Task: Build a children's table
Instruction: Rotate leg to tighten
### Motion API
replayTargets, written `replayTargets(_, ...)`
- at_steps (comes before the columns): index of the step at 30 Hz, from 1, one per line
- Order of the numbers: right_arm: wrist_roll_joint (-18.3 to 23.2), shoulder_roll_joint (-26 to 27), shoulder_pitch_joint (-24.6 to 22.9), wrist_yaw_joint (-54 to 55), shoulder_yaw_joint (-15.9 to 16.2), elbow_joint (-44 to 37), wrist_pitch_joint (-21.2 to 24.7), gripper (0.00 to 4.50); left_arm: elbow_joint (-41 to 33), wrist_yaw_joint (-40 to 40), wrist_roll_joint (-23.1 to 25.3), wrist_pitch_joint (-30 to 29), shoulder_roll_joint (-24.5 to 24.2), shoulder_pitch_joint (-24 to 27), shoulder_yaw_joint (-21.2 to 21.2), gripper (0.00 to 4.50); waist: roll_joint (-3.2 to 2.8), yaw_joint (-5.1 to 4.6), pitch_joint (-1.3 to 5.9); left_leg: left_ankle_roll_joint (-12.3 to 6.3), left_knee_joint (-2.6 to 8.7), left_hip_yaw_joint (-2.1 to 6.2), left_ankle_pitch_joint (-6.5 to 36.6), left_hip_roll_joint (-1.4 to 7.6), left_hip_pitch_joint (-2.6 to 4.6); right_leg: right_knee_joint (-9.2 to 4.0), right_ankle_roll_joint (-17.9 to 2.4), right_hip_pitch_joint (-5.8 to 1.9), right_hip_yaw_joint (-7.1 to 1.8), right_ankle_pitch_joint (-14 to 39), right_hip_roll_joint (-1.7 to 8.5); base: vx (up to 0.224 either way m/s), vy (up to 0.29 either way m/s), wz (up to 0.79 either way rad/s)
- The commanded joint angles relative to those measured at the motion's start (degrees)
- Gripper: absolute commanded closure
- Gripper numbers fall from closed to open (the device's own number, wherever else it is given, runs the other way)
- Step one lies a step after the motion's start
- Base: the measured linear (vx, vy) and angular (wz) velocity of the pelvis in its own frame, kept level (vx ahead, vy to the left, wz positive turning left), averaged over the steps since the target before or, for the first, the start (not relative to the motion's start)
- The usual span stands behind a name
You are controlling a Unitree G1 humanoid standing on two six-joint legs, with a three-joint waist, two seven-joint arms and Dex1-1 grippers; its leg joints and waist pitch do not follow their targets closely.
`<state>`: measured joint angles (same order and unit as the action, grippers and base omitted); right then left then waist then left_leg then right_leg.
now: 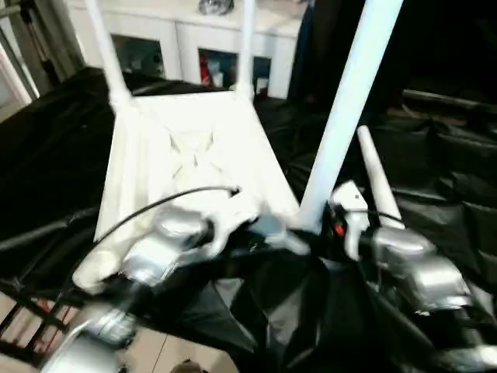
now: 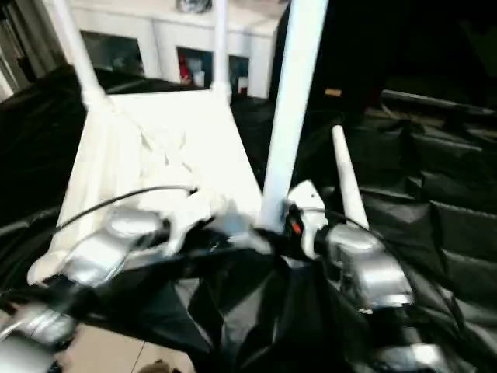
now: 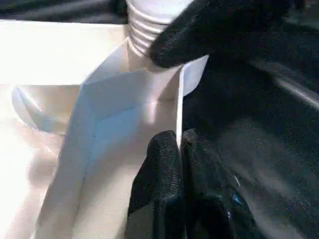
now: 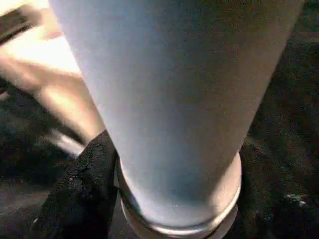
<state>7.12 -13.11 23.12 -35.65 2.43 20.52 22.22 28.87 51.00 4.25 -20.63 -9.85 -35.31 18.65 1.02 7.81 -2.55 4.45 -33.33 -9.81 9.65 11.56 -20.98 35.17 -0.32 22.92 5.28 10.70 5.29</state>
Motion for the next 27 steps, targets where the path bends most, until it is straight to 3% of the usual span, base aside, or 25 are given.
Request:
replayTargets(1, 0.2, 2.6, -0.5, -0.5, 4.4, 0.7, 0.8, 1.73, -0.9, -4.9, -0.6, 0.4, 2.1, -3.2, -2.1, 4.50, 0.51, 0.00, 3.38, 0.96, 4.22, 0.53, 13.8, 1.51, 0.47, -5.02, -7.9, -3.07, -2.81, 17.6, 3.70, 0.000, 0.000, 0.00)
replayTargets(3, 0.1, 9.6, 4.7, 11.1, 1.3, 8.3, 0.8, 1.73, 5.1, -12.1, -0.1, -1.1, 6.8, -7.1, -3.1, 4.50, 0.26, -0.45, 3.37, 1.14, 4.19, 0.44, 13.7, 1.33, 0.50, -4.98, -8.5, -2.68, -2.91, 16.5, 3.58, 0.000, 0.000, 0.00)
replayTargets(5, 0.0, 11.4, 6.5, 14.3, 0.4, 10.9, -0.1, 1.73, 7.2, -14.4, 0.3, -0.7, 8.0, -8.0, -3.2, 4.50, 0.22, -0.79, 3.60, 1.79, 4.15, 0.54, 13.3, 1.31, 0.59, -4.81, -9.0, -2.77, -2.82, 15.3, 3.53, 0.000, 0.000, 0.00)
replayTargets(7, 0.1, 12.6, 7.6, 15.1, -0.4, 12.6, -0.6, 1.73, 9.0, -15.2, 0.7, 0.0, 8.7, -8.7, -3.1, 4.50, 0.28, -0.89, 3.66, 0.78, 3.98, 0.45, 12.3, 1.25, 0.26, -4.68, -9.4, -3.11, -2.83, 12.5, 3.61, 0.000, 0.000, 0.00)
replayTargets(8, 0.1, 13.0, 7.8, 15.1, -0.6, 13.0, -0.7, 1.39, 9.5, -15.3, 0.8, 0.2, 8.8, -8.9, -3.0, 4.50, 0.28, -0.89, 3.66, 0.78, 3.98, 0.45, 12.3, 1.25, 0.26, -4.68, -9.4, -3.11, -2.83, 12.5, 3.61, 0.000, 0.000, 0.00)
replayTargets(9, 0.8, 14.2, 8.2, 14.3, -1.6, 13.8, -1.0, 1.18, 10.1, -14.5, 0.9, 1.3, 9.3, -8.8, -2.8, 4.50, -0.03, -0.92, 3.78, -0.06, 3.86, 0.36, 11.0, 1.24, 0.19, -4.47, -9.9, -3.12, -2.88, 9.2, 3.44, 0.000, 0.000, 0.00)
replayTargets(11, 1.1, 14.4, 8.1, 13.6, -1.4, 13.6, -1.0, 1.04, 9.4, -13.2, 0.9, 2.4, 9.1, -8.2, -2.2, 4.50, 0.08, -0.91, 3.82, -0.63, 3.86, 0.35, 10.3, 1.28, 0.18, -4.21, -10.6, -3.29, -2.82, 7.0, 3.41, 0.000, 0.000, 0.00)
replayTargets(15, 0.1, 13.5, 7.5, 11.7, -0.3, 12.4, -2.2, 0.78, 7.1, -8.8, 0.1, 4.1, 7.8, -6.6, -1.3, 4.50, 0.09, -1.02, 3.60, -0.89, 4.03, 0.33, 11.7, 1.33, 0.24, -4.56, -10.6, -3.28, -2.79, 9.6, 3.56, 0.000, 0.000, 0.00)
replayTargets(18, 0.9, 10.8, 6.2, 7.2, 0.7, 10.1, -2.7, 0.78, 4.0, -3.6, -0.9, 6.5, 5.0, -4.1, 0.0, 4.50, 0.51, -1.13, 3.54, -0.88, 4.23, 0.41, 12.7, 1.51, 0.16, -4.65, -10.0, -3.37, -2.79, 11.5, 3.68, 0.000, 0.000, 0.00)
replayTargets(20, 1.2, 9.7, 5.8, 5.4, 0.8, 9.1, -2.5, 0.78, 3.1, -2.5, -0.9, 6.8, 4.0, -3.4, 0.3, 4.50, 0.45, -1.18, 3.48, -1.21, 4.22, 0.37, 12.7, 1.60, 0.27, -4.69, -9.9, -3.22, -2.85, 11.3, 3.65, 0.000, 0.000, 0.00)
replayTargets(24, 1.1, 3.9, 3.7, -2.5, 1.7, 5.7, -3.2, 0.78, -2.9, 5.5, -3.2, 8.3, -0.4, 0.0, 0.9, 4.50, 0.16, -1.03, 3.47, -1.28, 4.26, 0.41, 12.8, 1.80, 0.30, -4.59, -10.4, -3.17, -2.89, 11.5, 3.75, 0.000, 0.000, 0.00)
replayTargets(27, 2.1, -0.5, 1.9, -9.2, 2.4, 2.4, -3.6, 0.78, -7.4, 10.7, -5.4, 7.4, -2.7, 2.0, 1.5, 4.50, 0.40, -0.75, 3.40, -1.63, 4.21, 0.26, 12.4, 1.82, 0.27, -4.24, -11.0, -3.19, -2.98, 9.5, 3.60, 0.000, 0.000, 0.00)
